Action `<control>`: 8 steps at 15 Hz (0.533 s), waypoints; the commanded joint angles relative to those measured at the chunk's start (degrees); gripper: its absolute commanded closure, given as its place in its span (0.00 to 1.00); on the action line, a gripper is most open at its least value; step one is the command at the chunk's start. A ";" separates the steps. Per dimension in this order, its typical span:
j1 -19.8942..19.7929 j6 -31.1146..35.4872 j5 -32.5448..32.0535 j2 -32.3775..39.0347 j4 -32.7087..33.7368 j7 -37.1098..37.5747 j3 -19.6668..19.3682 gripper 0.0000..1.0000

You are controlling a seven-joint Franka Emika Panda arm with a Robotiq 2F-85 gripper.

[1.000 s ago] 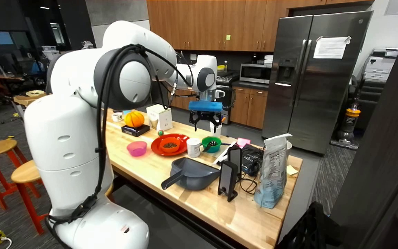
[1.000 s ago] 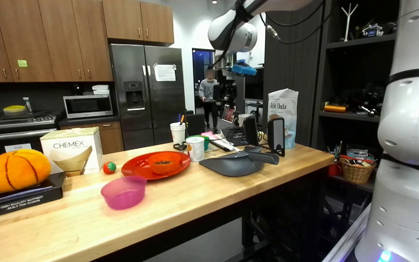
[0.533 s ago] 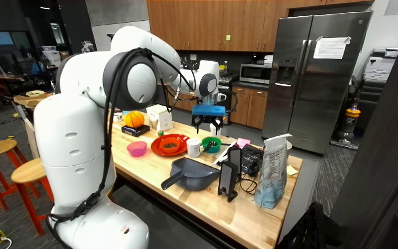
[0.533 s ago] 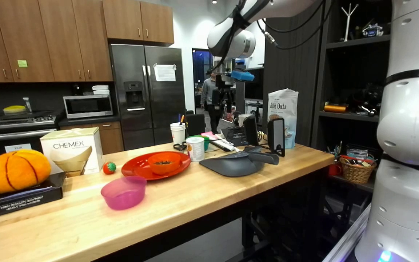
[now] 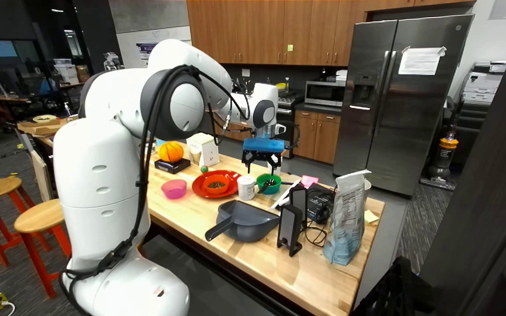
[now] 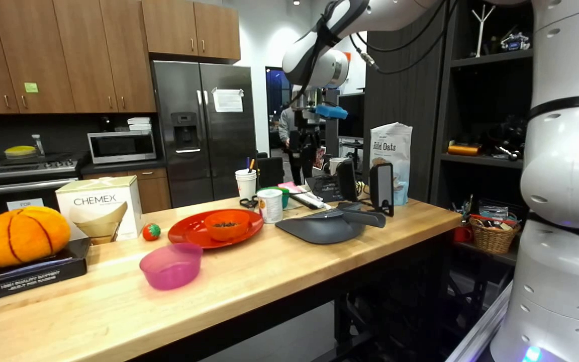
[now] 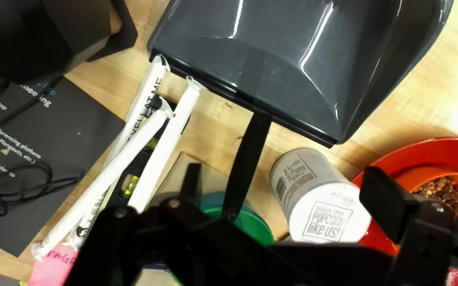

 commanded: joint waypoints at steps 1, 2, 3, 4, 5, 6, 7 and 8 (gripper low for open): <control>-1.24 0.08 0.30 1.56 0.33 -0.58 0.27 0.00; -1.42 0.06 0.25 1.96 0.29 -0.77 0.27 0.00; -1.66 0.07 0.46 2.48 0.27 -1.08 0.28 0.00; -1.88 -0.12 0.57 2.98 0.31 -1.19 0.30 0.00; -2.08 -0.23 0.70 3.44 0.37 -1.31 0.34 0.00; -2.24 -0.30 0.78 3.97 0.48 -1.46 0.41 0.00; -2.37 -0.46 0.86 4.47 0.58 -1.64 0.50 0.00; -2.47 -0.55 0.78 4.90 0.66 -1.73 0.55 0.00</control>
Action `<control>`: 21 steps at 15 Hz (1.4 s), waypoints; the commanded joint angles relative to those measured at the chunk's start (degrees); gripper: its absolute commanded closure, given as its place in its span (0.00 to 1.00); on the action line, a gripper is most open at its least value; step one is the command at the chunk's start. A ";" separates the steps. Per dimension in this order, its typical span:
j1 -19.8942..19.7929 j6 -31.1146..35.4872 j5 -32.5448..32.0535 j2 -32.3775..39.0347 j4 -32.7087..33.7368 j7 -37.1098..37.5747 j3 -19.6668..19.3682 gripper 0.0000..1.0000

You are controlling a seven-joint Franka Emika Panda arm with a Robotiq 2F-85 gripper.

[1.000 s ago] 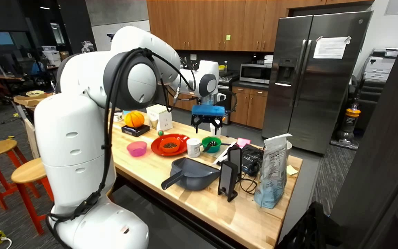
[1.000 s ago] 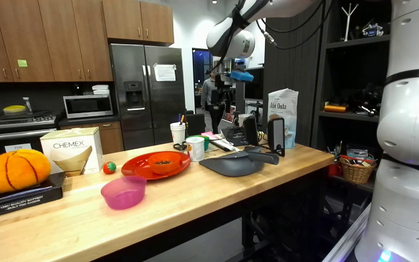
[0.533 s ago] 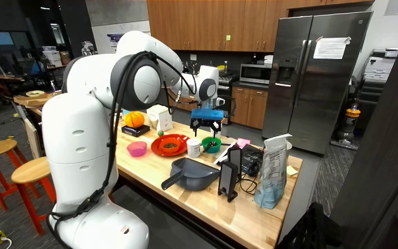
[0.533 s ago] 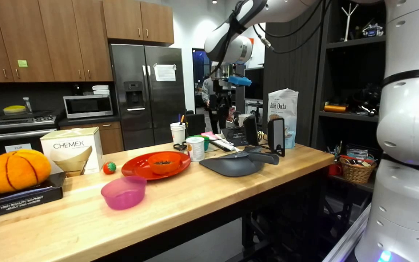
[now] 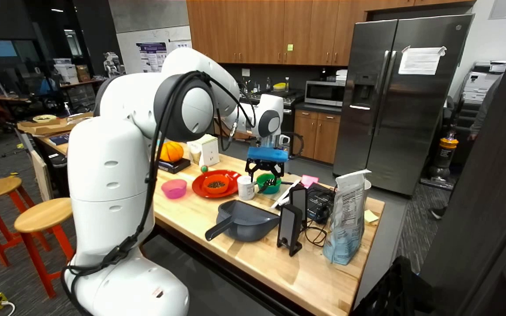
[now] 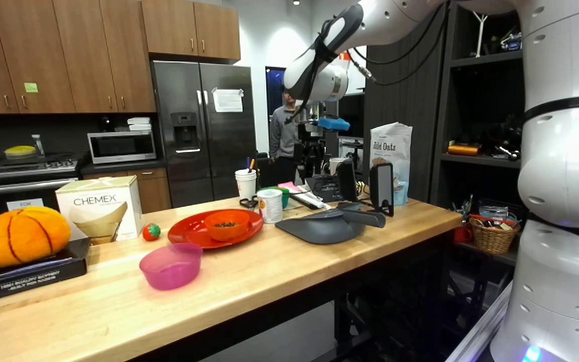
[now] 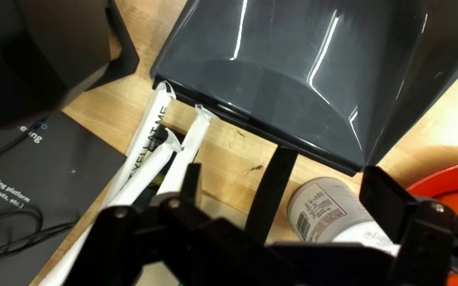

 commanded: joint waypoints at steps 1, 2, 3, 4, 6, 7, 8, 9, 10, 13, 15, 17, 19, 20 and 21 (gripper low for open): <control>-1.15 -0.75 0.84 1.65 0.88 -1.55 0.66 0.00; -1.16 -0.91 0.78 2.12 1.05 -1.62 0.73 0.00; -1.17 -1.01 0.73 2.49 1.15 -1.72 0.80 0.00; -1.18 -1.18 0.73 2.98 1.34 -1.64 0.86 0.00; -1.25 -1.30 0.75 3.76 1.56 -1.78 1.01 0.00; -1.27 -1.41 0.70 4.06 1.63 -1.75 1.06 0.00; -1.29 -1.53 0.68 4.36 1.72 -1.79 1.13 0.00; -1.30 -1.59 0.60 4.69 1.83 -1.86 1.19 0.00; -1.29 -1.70 0.56 4.96 1.96 -1.92 1.29 0.00; -1.35 -2.23 0.32 5.95 2.63 -2.37 1.55 0.00; -1.37 -2.64 0.03 6.51 3.17 -2.70 1.64 0.00; -1.40 -3.19 -0.11 7.18 4.06 -3.04 1.72 0.00; -1.38 -3.73 -0.29 7.92 5.12 -3.45 1.84 0.00; -1.35 -3.95 -0.52 8.39 5.79 -3.76 1.88 0.00; -1.30 -4.41 -0.80 8.87 6.60 -3.83 1.90 0.00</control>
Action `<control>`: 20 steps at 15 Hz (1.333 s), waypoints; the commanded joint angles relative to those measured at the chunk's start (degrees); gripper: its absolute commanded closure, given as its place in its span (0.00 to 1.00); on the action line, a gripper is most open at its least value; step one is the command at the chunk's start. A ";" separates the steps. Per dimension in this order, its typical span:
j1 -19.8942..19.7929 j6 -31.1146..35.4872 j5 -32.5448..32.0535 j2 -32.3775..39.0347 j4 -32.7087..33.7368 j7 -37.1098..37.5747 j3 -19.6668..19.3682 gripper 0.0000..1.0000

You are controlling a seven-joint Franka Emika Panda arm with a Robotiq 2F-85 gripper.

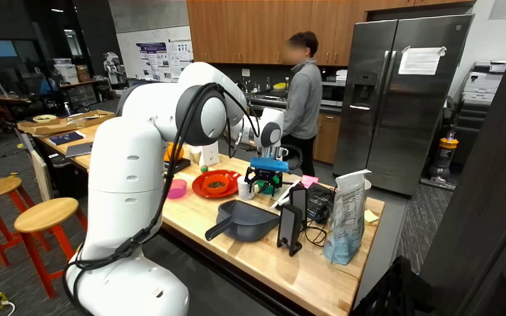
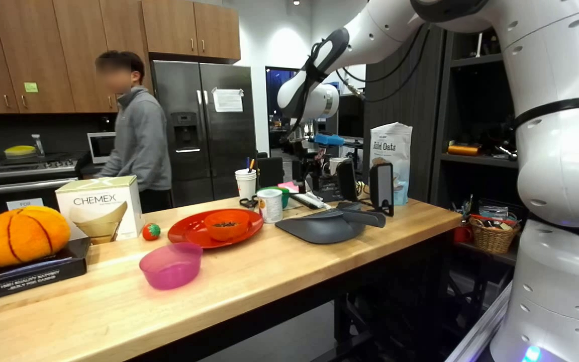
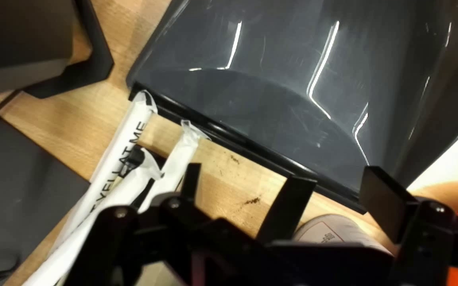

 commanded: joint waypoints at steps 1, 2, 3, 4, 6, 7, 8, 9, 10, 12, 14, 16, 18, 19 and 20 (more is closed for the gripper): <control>-1.05 -2.82 -1.06 2.42 4.44 -1.43 0.94 0.00; -1.00 -3.32 -1.39 3.00 5.52 -1.39 0.97 0.00; -0.95 -4.02 -1.71 3.73 6.94 -1.46 1.03 0.00; -0.91 -4.54 -2.11 4.39 8.20 -1.46 1.07 0.00; -1.02 -5.79 -2.36 5.91 10.93 -1.34 1.20 0.00; -1.11 -6.40 -2.30 6.59 12.01 -1.33 1.25 0.00; -1.21 -7.18 -2.19 7.26 12.96 -1.29 1.27 0.00; -1.26 -7.73 -2.28 7.95 13.78 -1.27 1.25 0.00; -1.30 -8.40 -2.34 8.61 14.58 -1.07 1.21 0.00; -1.41 -9.53 -2.55 9.80 15.95 -0.76 1.14 0.00; -1.64 -10.44 -2.70 10.84 17.09 -0.61 1.10 0.00; -1.90 -11.25 -2.83 11.71 18.07 -0.62 1.14 0.00; -2.08 -11.82 -2.94 12.41 18.88 -0.55 1.20 0.00; -2.15 -12.10 -2.87 12.80 19.40 -0.55 1.28 0.00; -2.18 -12.43 -2.84 13.03 19.77 -0.59 1.35 0.00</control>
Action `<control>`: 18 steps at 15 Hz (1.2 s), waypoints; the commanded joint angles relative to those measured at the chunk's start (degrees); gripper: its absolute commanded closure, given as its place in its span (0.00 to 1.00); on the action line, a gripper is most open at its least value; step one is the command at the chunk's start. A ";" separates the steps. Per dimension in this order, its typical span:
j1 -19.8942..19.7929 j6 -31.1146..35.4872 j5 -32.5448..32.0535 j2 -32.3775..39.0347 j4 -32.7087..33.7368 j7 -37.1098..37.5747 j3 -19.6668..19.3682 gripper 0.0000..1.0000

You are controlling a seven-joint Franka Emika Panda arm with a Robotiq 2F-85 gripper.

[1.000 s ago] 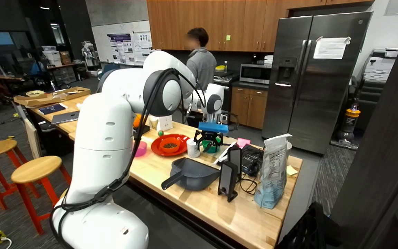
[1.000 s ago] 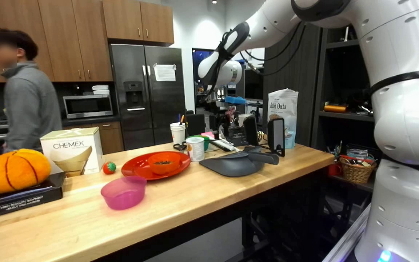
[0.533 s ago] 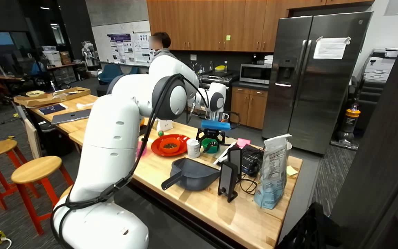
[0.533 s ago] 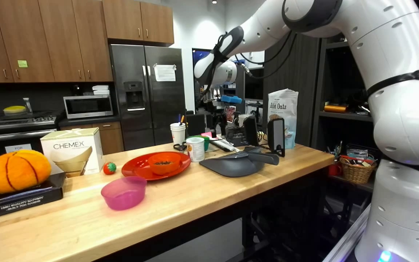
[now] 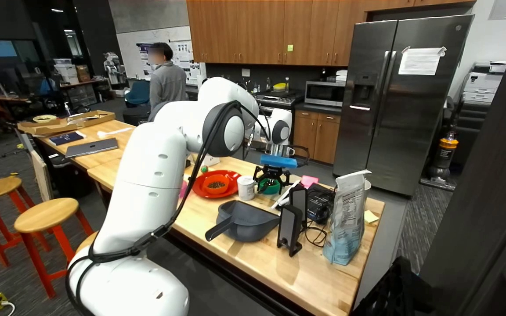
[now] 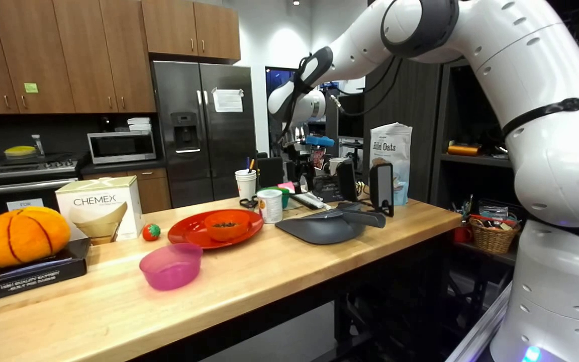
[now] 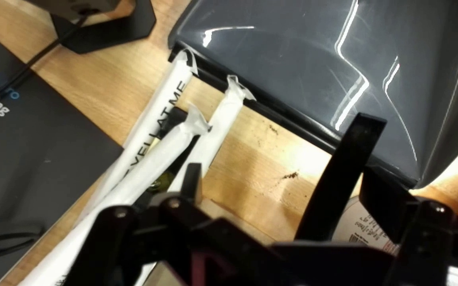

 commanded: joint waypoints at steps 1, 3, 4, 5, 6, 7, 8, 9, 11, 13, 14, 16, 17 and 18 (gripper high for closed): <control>-1.02 -2.77 -0.68 1.75 3.41 0.10 0.95 0.00; -0.95 -3.17 -0.67 2.12 3.99 0.05 1.07 0.00; -0.93 -3.32 -0.61 2.27 4.32 0.00 1.18 0.00; -0.89 -3.47 -0.59 2.39 4.56 0.02 1.28 0.00; -0.85 -3.71 -0.55 2.46 4.79 0.11 1.37 0.00; -0.79 -3.82 -0.54 2.62 5.07 0.24 1.45 0.00; -0.76 -3.99 -0.46 2.80 5.36 0.35 1.56 0.00; -0.72 -4.20 -0.40 2.89 5.51 0.53 1.68 0.00; -0.69 -4.53 -0.38 3.10 5.69 0.74 1.80 0.00; -0.70 -4.76 -0.35 3.21 5.65 0.92 1.86 0.00; -0.74 -4.85 -0.26 3.27 5.54 1.00 1.88 0.00; -0.81 -4.95 -0.09 3.43 5.41 0.99 1.95 0.00; -0.81 -5.06 -0.05 3.51 5.36 1.01 1.98 0.00; -0.82 -5.16 0.00 3.58 5.32 1.06 2.00 0.00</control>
